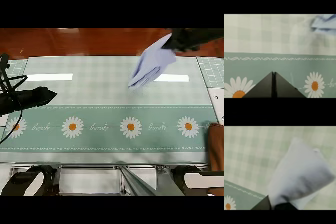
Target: Fold the shirts.
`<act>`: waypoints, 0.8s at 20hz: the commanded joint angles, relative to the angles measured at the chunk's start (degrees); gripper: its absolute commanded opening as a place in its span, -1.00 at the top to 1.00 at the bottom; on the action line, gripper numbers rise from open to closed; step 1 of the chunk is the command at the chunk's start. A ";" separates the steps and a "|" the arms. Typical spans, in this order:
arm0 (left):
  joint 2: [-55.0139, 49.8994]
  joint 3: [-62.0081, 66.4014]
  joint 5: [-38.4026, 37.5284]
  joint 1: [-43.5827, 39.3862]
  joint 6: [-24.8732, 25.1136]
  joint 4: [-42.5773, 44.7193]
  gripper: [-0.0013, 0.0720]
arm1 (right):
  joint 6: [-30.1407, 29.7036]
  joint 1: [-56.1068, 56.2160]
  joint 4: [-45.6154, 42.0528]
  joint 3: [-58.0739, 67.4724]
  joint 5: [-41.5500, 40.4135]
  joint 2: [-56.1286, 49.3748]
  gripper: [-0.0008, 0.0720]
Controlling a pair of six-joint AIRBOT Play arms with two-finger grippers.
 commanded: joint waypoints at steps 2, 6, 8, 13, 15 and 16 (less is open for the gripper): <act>0.00 -0.02 -0.02 0.04 0.00 -0.09 0.90 | 2.69 -8.79 -2.34 6.80 6.80 2.34 0.91; 0.00 -0.02 -0.02 0.04 0.00 -0.09 0.90 | 2.69 -20.74 -0.79 6.80 9.31 4.96 0.91; 0.00 0.00 -0.04 0.04 0.00 -0.09 0.90 | 2.73 -27.15 1.79 6.80 9.53 5.62 0.91; 0.00 0.00 0.00 0.04 0.00 -0.09 0.90 | 2.86 -42.64 3.63 6.73 14.19 5.77 0.91; 0.00 0.00 0.00 0.04 0.00 -0.09 0.90 | 2.86 -47.89 3.19 6.51 16.31 5.79 0.91; 0.00 0.00 0.00 0.04 0.00 -0.09 0.90 | 2.86 -50.47 3.23 5.73 17.81 5.79 0.91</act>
